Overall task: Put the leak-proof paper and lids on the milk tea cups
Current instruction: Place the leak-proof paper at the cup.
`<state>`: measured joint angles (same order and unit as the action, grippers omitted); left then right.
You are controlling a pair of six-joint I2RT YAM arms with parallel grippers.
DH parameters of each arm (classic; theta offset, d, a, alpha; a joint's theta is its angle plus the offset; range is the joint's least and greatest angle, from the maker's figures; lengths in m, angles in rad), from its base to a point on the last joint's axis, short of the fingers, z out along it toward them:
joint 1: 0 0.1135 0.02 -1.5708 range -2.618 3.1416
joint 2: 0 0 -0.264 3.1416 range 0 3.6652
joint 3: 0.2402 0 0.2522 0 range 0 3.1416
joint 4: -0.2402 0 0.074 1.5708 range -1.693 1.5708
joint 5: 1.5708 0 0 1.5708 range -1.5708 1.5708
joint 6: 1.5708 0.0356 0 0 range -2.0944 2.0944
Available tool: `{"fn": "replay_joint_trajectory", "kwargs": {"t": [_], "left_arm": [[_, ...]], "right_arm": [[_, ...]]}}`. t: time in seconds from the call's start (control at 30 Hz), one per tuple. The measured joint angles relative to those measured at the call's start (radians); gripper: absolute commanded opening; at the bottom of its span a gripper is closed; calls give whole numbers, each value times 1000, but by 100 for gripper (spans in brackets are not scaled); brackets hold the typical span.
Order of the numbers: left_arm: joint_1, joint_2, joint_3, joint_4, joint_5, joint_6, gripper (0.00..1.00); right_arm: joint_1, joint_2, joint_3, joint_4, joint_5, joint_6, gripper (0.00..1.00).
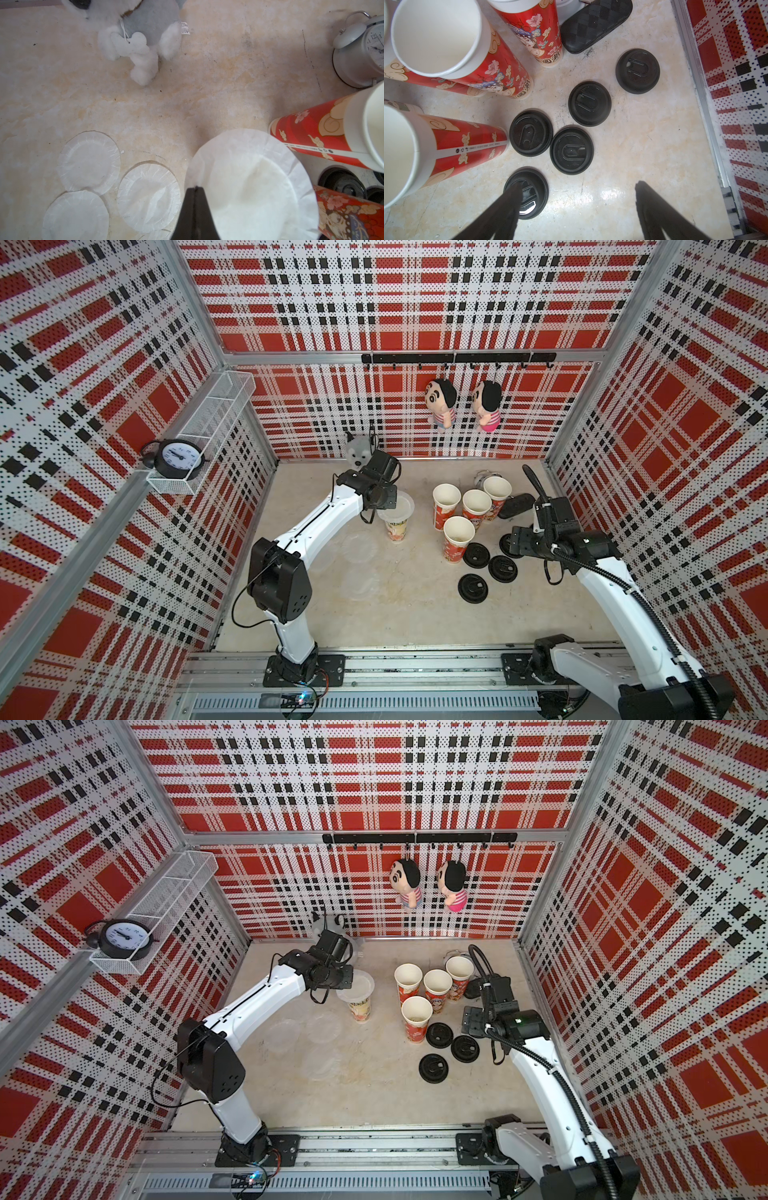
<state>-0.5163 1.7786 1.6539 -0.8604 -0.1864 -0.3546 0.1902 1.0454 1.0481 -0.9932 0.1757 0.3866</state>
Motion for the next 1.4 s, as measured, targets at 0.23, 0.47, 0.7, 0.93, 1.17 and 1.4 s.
{"fn": "replay_joint_trajectory", "kwargs": {"t": [0.23, 0.47, 0.7, 0.93, 1.17, 1.4], "left_arm": [[0, 3, 0, 1, 4, 2, 0], [1, 4, 0, 2, 6, 4, 1], [1, 12, 0, 7, 5, 5, 10], [5, 14, 0, 8, -5, 6, 14], [5, 14, 4, 7, -12, 8, 20], [5, 14, 19, -1, -24, 9, 32]], "right_arm": [[0, 0, 0, 0, 0, 0, 89], [0, 0, 0, 0, 0, 0, 89], [0, 0, 0, 1, 0, 0, 89], [0, 0, 0, 1, 0, 0, 89], [0, 0, 0, 1, 0, 0, 89], [0, 0, 0, 1, 0, 0, 90]]}}
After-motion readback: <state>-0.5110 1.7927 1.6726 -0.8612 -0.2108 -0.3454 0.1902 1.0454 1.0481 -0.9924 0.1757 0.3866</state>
